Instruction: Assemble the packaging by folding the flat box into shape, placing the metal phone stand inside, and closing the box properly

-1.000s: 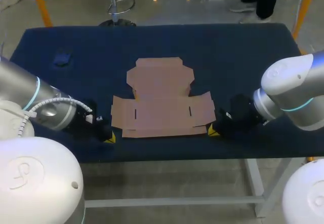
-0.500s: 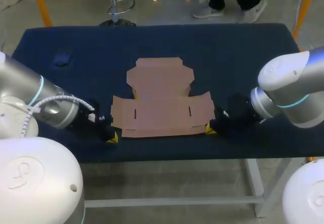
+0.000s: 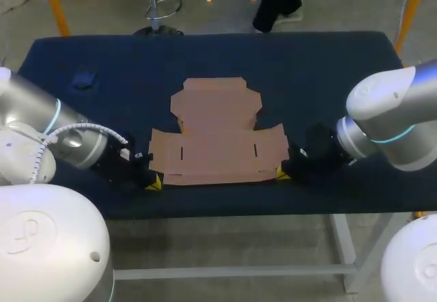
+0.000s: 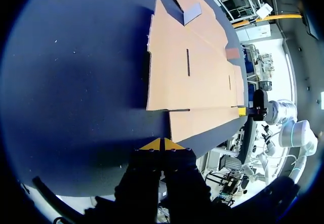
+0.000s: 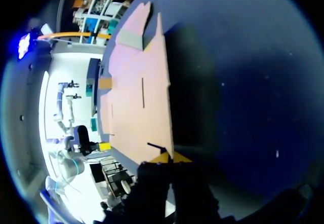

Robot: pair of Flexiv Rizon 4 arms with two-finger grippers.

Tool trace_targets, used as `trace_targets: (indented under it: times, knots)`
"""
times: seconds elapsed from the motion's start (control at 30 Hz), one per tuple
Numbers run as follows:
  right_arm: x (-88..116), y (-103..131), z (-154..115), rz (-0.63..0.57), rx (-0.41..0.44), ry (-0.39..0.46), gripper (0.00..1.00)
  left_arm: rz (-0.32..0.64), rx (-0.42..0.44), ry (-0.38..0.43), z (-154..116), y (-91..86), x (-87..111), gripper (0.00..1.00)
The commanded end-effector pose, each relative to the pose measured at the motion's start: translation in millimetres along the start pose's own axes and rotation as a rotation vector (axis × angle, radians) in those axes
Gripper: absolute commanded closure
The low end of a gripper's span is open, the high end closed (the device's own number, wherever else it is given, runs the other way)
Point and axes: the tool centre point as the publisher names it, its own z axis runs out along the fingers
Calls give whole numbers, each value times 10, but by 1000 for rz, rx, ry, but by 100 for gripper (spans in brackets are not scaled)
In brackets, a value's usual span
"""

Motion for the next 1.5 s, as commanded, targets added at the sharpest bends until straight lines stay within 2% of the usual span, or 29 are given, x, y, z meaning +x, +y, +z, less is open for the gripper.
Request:
trace_targets:
  times: [0.03,0.43,0.9,1.5]
  knots:
    - [-13,9,7,-1,4,6,100,-6,-23,2,59,-67,-11,100]
    - [2,51,39,-3,14,7,100,-4,-52,-2,143,-80,56,100]
    - [99,72,48,-22,17,-12,100,13,-31,-43,107,-81,136,100]
    - [143,74,13,-36,5,-34,100,-9,-19,-62,61,-106,87,100]
